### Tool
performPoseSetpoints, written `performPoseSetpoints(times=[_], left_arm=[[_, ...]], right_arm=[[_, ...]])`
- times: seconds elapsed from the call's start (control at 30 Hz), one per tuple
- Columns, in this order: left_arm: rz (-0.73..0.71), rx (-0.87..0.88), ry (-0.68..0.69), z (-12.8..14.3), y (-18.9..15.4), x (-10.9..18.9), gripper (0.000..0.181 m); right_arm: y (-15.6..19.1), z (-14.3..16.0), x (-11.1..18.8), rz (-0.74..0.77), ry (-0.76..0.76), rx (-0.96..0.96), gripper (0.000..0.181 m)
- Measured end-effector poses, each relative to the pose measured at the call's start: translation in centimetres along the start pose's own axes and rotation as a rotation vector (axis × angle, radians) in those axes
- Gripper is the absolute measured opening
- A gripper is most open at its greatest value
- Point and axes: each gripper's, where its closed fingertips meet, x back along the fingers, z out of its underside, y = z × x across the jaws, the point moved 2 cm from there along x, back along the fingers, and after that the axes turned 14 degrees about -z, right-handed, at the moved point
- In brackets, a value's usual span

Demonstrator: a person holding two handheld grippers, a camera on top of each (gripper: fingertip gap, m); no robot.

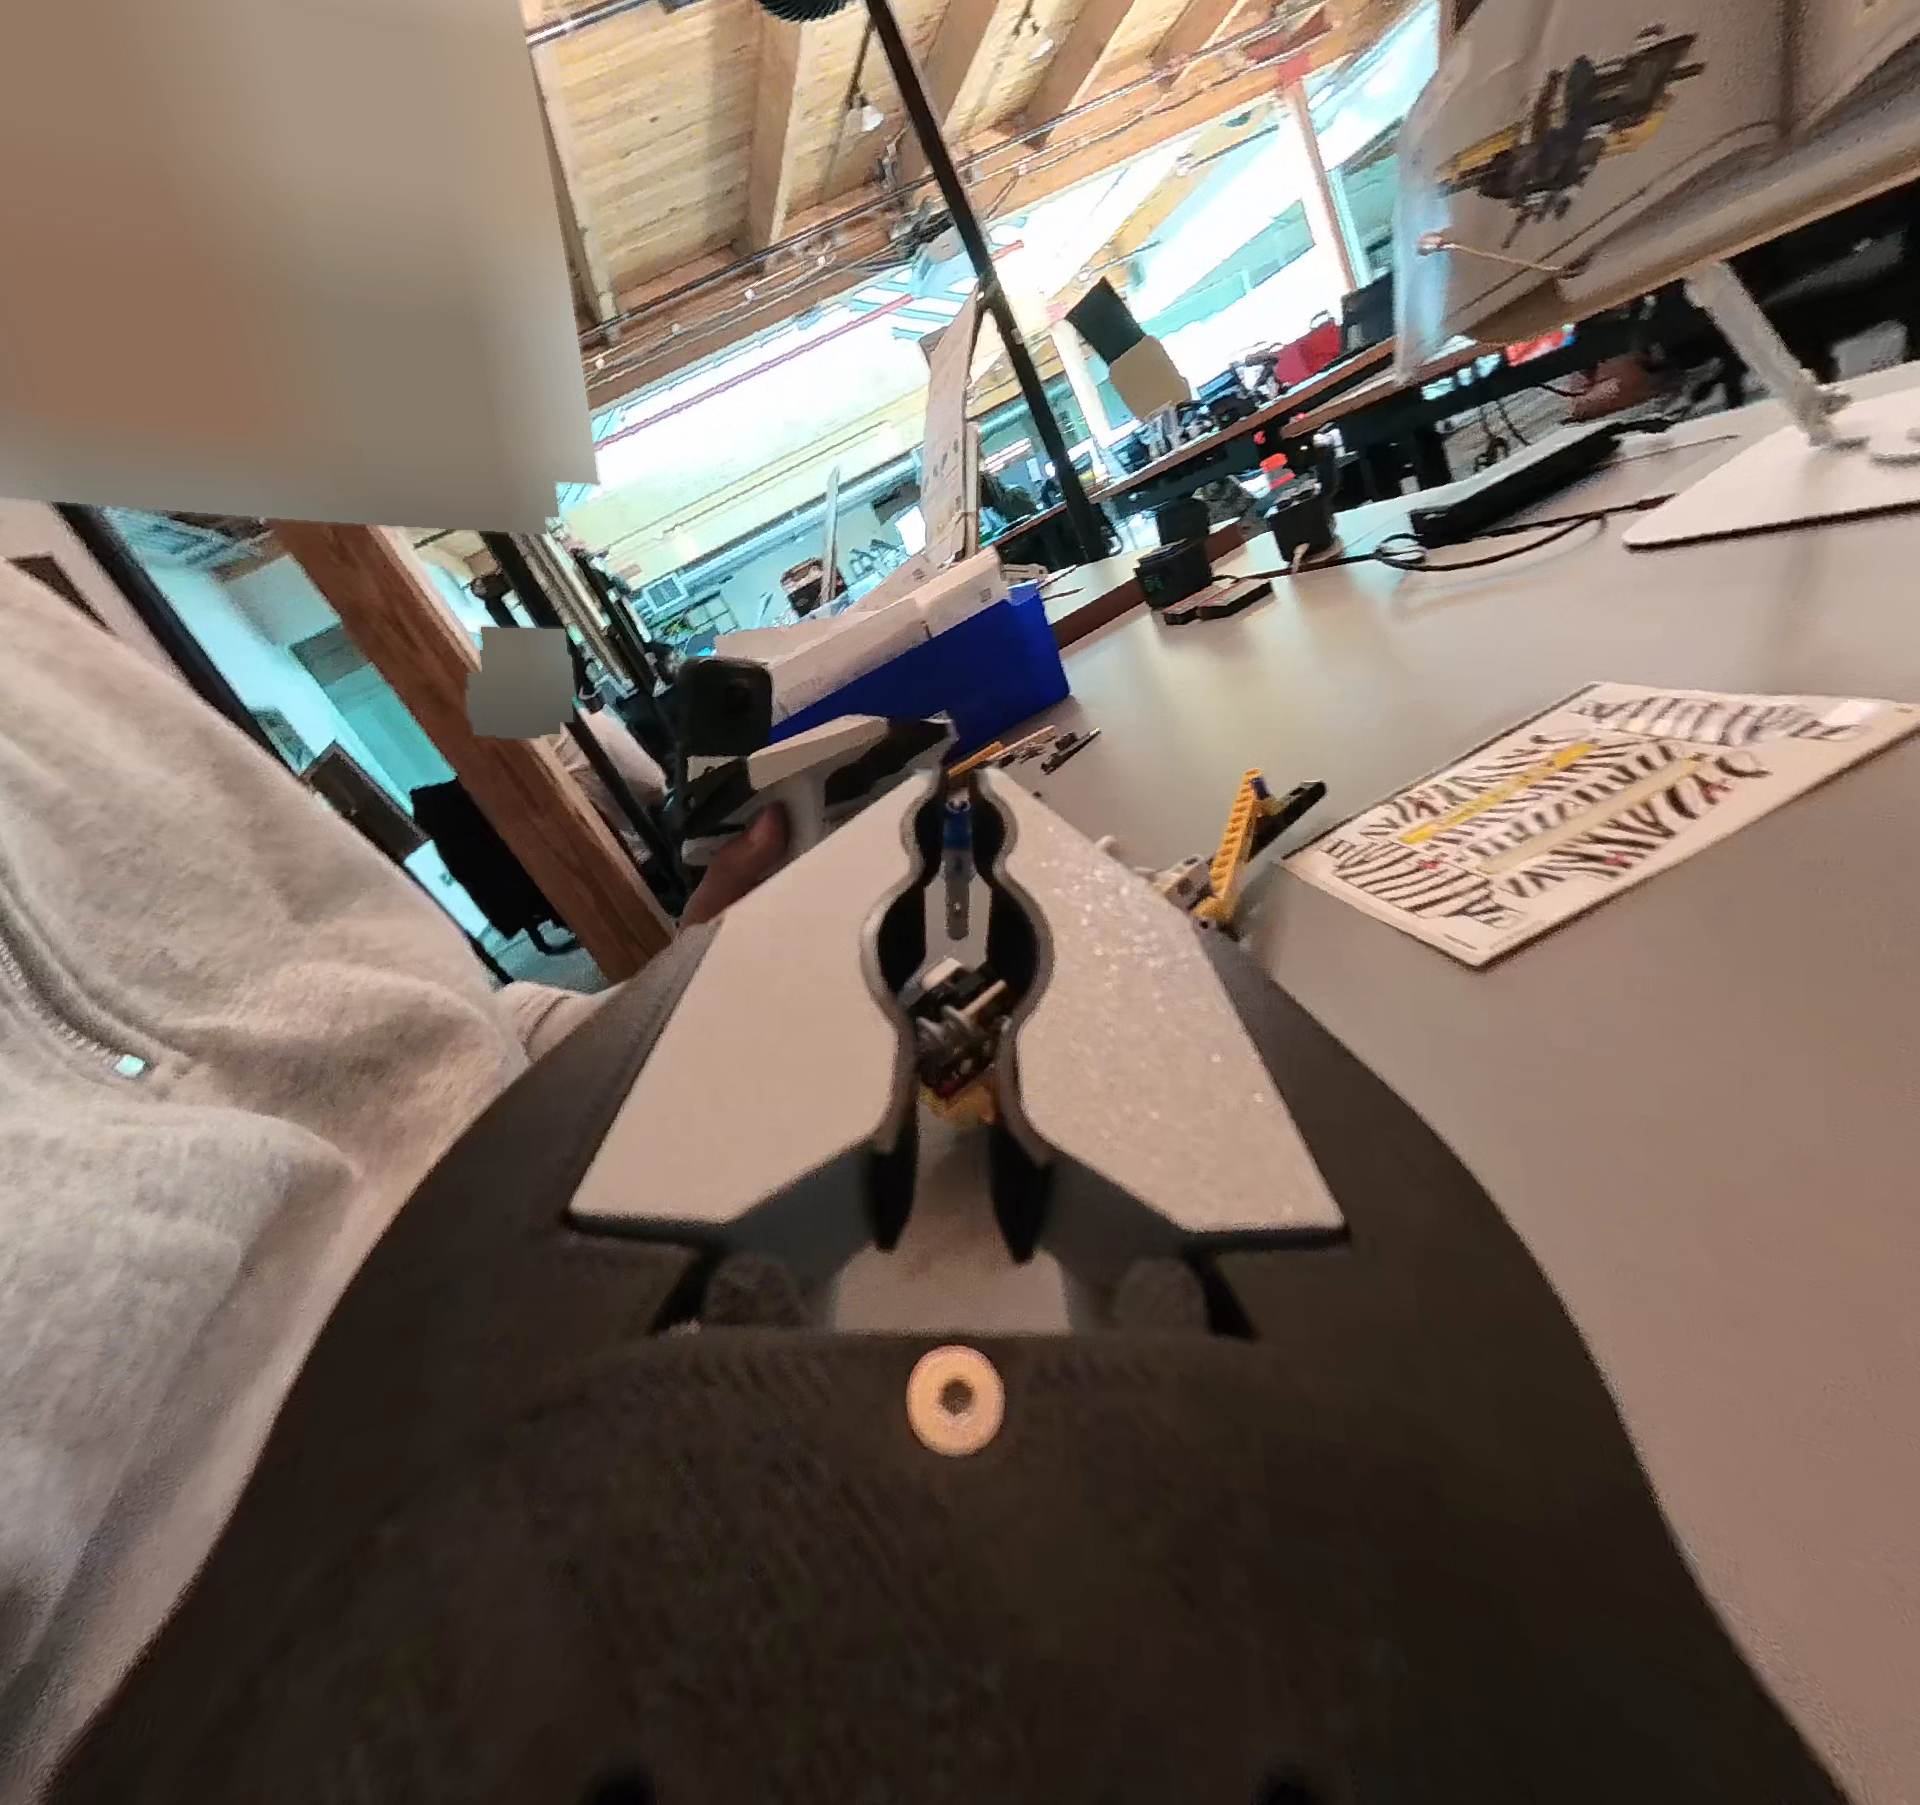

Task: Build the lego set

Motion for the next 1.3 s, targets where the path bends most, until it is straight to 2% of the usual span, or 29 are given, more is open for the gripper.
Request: performPoseSetpoints(times=[0.23, 0.9, 1.17, 1.3], left_arm=[[-0.002, 0.0, 0.001, 0.0, 0.0, 0.0, 0.02], [0.005, 0.017, -0.013, -0.2, 0.2, 0.2, 0.019], [0.006, 0.033, -0.011, -0.2, 0.4, 0.2, 0.02], [0.009, 0.047, -0.009, -0.3, 0.6, 0.2, 0.02]], right_arm=[[-1.1, -0.2, 0.4, 0.062, -0.06, -0.065, 0.002], [-0.8, 0.4, -0.3, 0.057, -0.058, -0.077, 0.002], [-0.5, 0.5, -0.9, 0.017, -0.072, -0.099, 0.002], [0.7, -0.1, -1.0, -0.117, -0.137, -0.105, 0.002]])
